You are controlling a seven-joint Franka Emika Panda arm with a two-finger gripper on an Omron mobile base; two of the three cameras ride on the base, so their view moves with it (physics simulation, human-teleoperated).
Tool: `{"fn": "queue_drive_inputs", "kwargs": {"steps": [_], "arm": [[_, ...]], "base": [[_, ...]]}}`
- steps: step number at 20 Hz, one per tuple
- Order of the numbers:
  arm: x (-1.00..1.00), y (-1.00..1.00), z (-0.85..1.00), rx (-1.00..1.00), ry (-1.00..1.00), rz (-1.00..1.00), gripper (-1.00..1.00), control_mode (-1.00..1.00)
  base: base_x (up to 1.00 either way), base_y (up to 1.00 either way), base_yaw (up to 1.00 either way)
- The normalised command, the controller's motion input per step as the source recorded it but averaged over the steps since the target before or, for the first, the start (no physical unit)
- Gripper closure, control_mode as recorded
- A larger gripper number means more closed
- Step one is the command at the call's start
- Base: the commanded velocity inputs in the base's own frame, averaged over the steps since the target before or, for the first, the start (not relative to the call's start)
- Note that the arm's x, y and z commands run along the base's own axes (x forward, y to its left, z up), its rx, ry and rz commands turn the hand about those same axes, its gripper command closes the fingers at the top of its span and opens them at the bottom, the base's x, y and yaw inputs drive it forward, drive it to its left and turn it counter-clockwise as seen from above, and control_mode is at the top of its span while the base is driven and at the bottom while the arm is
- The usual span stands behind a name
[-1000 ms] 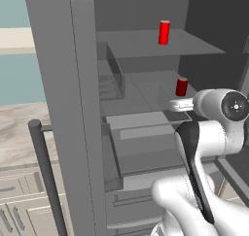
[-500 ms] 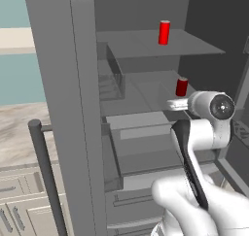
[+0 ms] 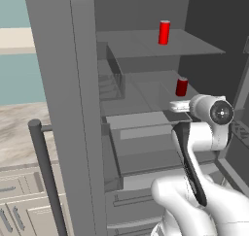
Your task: Open the fridge, grab two sodas, and place both sodas inside the bowl with ice on the dining counter.
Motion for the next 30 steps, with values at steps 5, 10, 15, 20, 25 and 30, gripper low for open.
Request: {"fn": "queue_drive_inputs", "kwargs": {"steps": [5,10,15,20,25,30], "arm": [[0.36,-0.02,-0.02,0.0,-0.01,-0.03,-1.0,-1.0],[0.43,0.0,0.0,0.0,0.0,-0.04,-1.0,-1.0],[0.37,-0.1,0.0,0.0,0.0,-0.04,-1.0,-1.0],[0.37,-0.11,0.05,0.04,0.01,-0.07,-1.0,-1.0],[0.29,-0.11,0.1,0.07,0.05,-0.03,-1.0,-1.0],[0.32,-0.08,0.05,0.07,0.07,-0.03,-1.0,-1.0]], "base": [[0.0,0.0,0.0],[0.0,0.0,0.0],[0.0,0.0,0.0],[0.0,0.0,0.0],[0.0,0.0,0.0],[0.0,0.0,0.0]]}}
